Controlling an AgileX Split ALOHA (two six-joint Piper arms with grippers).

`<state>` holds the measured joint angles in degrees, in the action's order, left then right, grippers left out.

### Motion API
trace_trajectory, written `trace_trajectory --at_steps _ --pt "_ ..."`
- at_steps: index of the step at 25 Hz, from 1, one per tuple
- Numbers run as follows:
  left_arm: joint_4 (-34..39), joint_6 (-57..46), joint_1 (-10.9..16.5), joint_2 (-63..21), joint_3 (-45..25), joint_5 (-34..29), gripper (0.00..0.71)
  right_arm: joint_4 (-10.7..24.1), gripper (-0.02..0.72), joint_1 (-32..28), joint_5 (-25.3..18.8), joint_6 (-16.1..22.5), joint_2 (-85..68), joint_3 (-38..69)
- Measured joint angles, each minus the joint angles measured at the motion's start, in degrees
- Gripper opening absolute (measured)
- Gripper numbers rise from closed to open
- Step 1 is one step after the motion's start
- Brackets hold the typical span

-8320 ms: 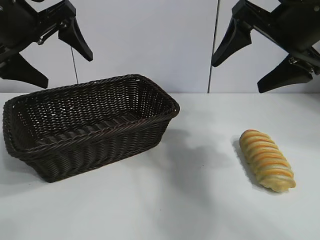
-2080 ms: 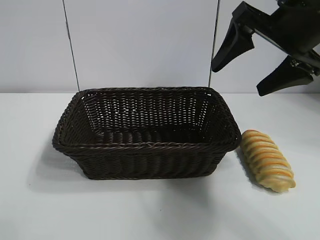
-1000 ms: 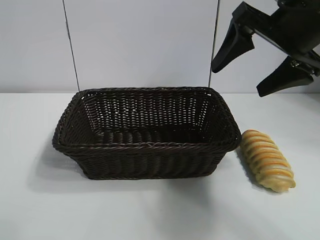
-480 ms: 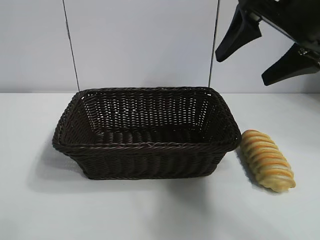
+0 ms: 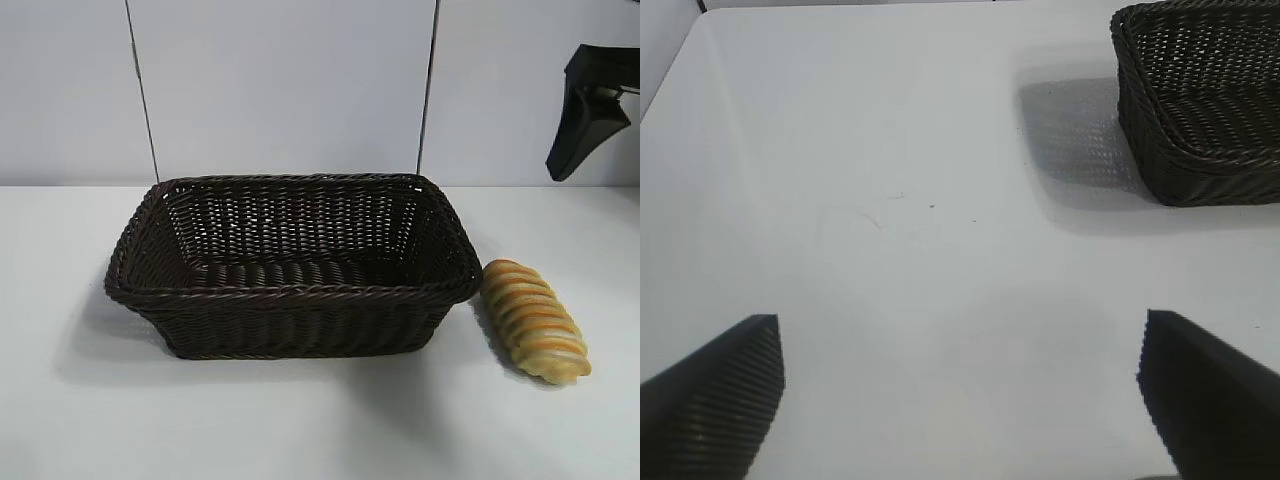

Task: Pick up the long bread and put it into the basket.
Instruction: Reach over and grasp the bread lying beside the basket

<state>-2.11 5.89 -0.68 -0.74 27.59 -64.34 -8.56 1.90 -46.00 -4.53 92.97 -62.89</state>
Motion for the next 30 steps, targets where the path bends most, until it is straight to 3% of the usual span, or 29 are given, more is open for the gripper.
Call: trace_trajectory --at_steps 10,18,26,30 --pt "0.0 0.0 0.0 0.0 -0.11 0.0 0.694 -0.72 0.695 0.0 8.39 0.0 8.74 0.0" --pt "0.0 0.0 0.0 0.0 -0.11 0.0 0.694 -1.08 0.695 0.36 11.15 -0.06 12.93 0.0" --pt "0.0 0.0 0.0 0.0 -0.11 0.0 0.694 -1.21 0.695 6.14 14.38 0.04 16.19 -0.08" --pt "0.0 0.0 0.0 0.0 -0.11 0.0 0.694 -0.36 0.612 6.14 14.68 0.91 17.43 -0.08"
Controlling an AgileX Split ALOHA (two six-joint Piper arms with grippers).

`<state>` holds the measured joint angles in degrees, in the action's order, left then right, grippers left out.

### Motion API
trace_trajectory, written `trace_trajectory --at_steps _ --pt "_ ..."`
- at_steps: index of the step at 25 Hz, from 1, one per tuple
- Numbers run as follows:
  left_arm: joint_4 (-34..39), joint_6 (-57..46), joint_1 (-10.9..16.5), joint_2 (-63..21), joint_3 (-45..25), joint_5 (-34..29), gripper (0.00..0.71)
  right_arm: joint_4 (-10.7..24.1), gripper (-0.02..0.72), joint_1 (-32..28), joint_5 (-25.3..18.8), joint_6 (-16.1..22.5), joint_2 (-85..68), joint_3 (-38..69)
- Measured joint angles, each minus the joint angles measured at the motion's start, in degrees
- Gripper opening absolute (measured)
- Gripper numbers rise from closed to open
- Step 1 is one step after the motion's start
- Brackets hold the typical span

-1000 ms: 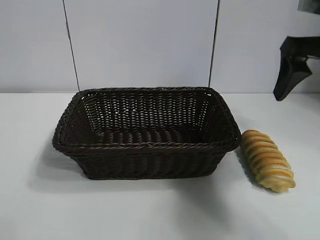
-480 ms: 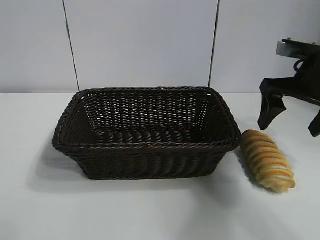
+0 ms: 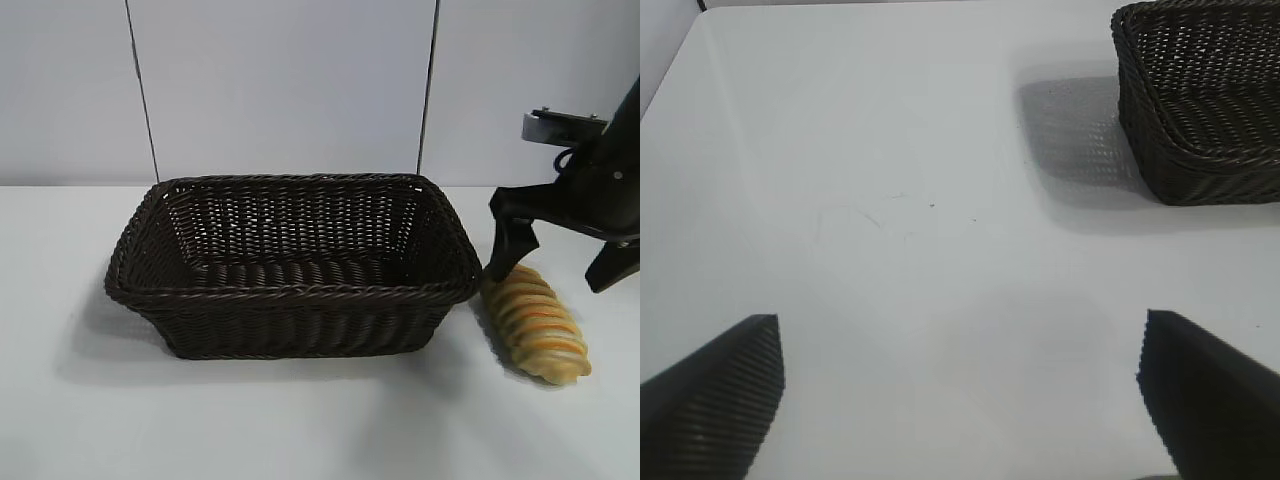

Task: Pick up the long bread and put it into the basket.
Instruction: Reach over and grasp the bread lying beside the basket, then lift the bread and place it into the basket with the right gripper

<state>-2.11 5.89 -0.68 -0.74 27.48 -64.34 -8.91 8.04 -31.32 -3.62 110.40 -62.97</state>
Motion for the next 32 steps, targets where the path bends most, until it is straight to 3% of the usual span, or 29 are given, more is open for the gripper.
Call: trace_trajectory --at_steps 9,11,15,23,28,32 --pt "0.0 0.0 0.0 0.0 -0.06 0.0 0.694 5.11 0.195 0.0 -0.21 10.01 0.36 -0.1" --pt "0.0 0.0 0.0 0.0 -0.06 0.0 0.694 6.68 0.14 0.0 -0.62 11.92 0.36 -0.32" --pt "0.0 0.0 0.0 0.0 -0.06 0.0 0.694 9.33 0.122 0.0 -2.73 13.03 -0.6 -1.52" --pt "0.0 0.0 0.0 0.0 -0.06 0.0 0.694 9.57 0.105 0.0 -11.47 13.04 -7.12 -10.02" --pt "0.0 0.0 0.0 0.0 -0.06 0.0 0.694 5.87 0.105 0.6 -15.88 10.05 -8.38 -15.44" --pt "0.0 0.0 0.0 0.0 -0.06 0.0 0.694 4.66 0.105 5.18 -16.94 6.78 -8.38 -18.36"
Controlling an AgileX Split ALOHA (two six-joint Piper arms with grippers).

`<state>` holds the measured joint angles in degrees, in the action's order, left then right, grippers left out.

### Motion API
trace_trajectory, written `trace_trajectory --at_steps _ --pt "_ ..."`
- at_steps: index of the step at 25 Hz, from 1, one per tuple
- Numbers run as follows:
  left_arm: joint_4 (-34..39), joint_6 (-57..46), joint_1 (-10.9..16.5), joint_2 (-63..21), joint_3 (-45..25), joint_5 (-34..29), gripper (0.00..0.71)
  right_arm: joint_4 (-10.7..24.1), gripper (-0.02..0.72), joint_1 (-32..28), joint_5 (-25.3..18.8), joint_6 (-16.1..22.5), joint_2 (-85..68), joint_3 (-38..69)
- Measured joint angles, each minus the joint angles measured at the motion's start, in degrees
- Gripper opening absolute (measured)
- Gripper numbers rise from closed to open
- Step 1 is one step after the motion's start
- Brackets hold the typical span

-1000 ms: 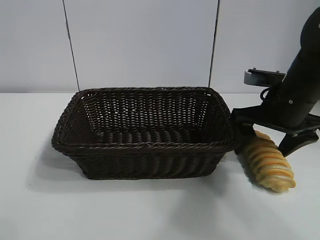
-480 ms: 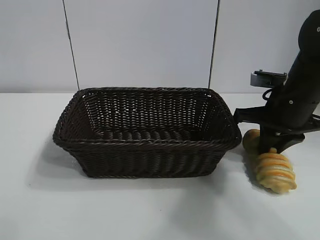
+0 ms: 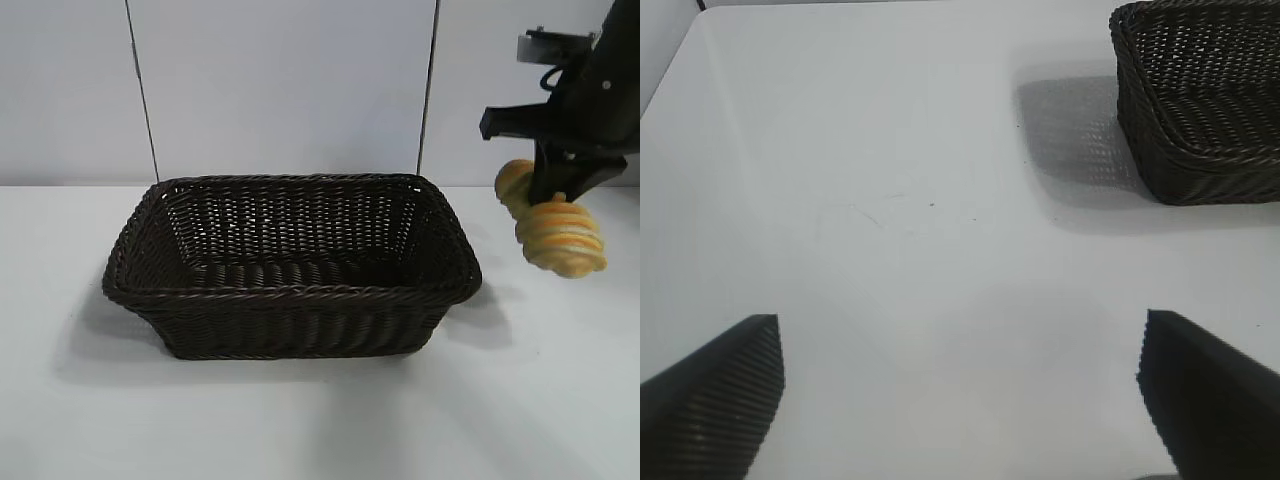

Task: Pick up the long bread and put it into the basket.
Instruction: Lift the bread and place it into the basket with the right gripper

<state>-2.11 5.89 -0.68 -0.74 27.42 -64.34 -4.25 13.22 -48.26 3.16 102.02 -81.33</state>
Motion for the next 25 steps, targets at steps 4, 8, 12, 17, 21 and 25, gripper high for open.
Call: trace_trajectory --at_steps 4,8,12,17,21,25 --pt "0.0 0.0 0.0 0.0 0.0 0.0 0.694 0.51 0.105 6.12 1.41 -4.72 0.0 -3.02" --pt "0.0 0.0 0.0 0.0 0.0 0.0 0.695 1.0 0.105 10.66 5.63 -15.29 0.0 -4.43" --pt "0.0 0.0 0.0 0.0 0.0 0.0 0.695 1.18 0.105 13.47 7.39 -33.98 1.23 -4.49" --pt "0.0 0.0 0.0 0.0 0.0 0.0 0.695 -0.81 0.105 15.95 7.78 -51.25 6.49 -4.56" --pt "0.0 0.0 0.0 0.0 0.0 0.0 0.695 -2.18 0.104 16.34 9.1 -53.35 10.86 -4.56" --pt "0.0 0.0 0.0 0.0 0.0 0.0 0.695 -3.68 0.104 16.34 11.01 -53.53 13.74 -4.56"
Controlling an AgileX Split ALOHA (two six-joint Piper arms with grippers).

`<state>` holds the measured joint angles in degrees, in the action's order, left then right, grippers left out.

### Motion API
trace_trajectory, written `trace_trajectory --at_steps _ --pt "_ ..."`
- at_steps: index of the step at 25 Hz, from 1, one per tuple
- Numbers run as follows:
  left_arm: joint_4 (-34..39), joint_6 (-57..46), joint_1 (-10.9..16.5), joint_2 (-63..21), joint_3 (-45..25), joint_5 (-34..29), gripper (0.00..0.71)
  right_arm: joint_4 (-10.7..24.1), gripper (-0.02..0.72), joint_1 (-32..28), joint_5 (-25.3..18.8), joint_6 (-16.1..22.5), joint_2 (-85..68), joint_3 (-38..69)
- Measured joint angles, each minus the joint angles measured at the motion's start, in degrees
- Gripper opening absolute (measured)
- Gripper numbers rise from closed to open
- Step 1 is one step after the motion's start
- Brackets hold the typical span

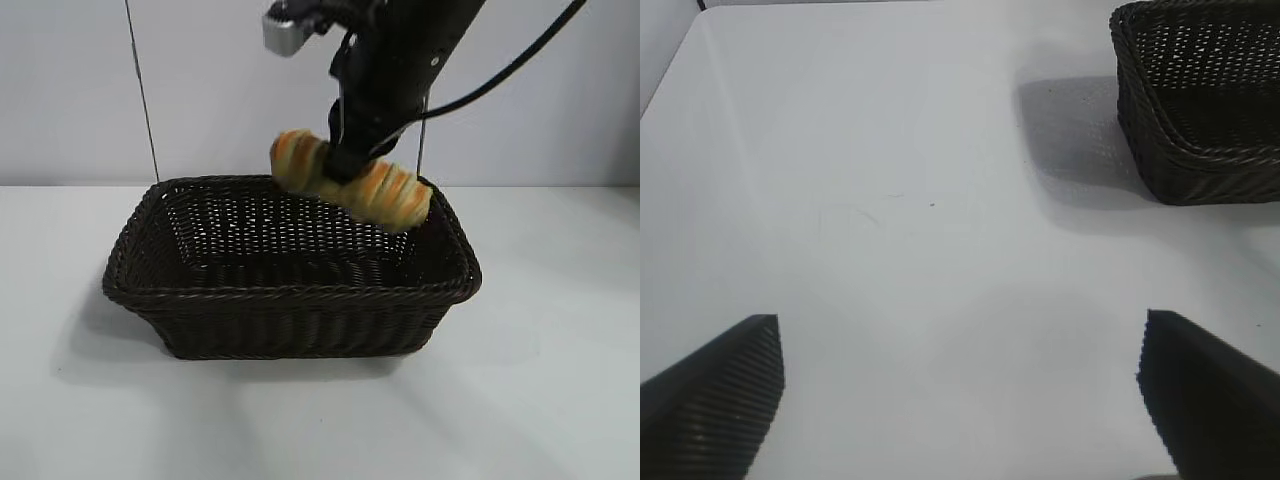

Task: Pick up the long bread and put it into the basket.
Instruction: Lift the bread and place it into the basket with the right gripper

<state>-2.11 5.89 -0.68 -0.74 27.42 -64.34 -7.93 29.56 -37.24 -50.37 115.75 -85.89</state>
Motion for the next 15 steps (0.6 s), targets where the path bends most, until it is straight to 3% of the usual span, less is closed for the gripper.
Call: trace_trajectory --at_steps 3,5,11,13,15 --pt "0.0 0.0 0.0 0.0 0.0 0.0 0.695 -1.4 0.108 0.0 0.78 0.0 0.37 0.0" --pt "0.0 0.0 0.0 0.0 0.0 0.0 0.695 -1.94 0.151 0.0 1.07 0.0 0.37 0.0" --pt "0.0 0.0 0.0 0.0 0.0 0.0 0.695 -2.33 0.569 0.0 0.42 0.0 0.32 -0.93" --pt "0.0 0.0 0.0 0.0 0.0 0.0 0.695 -2.33 0.627 0.0 -1.2 1.09 -0.06 -2.3" --pt "0.0 0.0 0.0 0.0 0.0 0.0 0.695 -2.33 0.649 0.0 -3.2 4.74 -0.5 -4.21"
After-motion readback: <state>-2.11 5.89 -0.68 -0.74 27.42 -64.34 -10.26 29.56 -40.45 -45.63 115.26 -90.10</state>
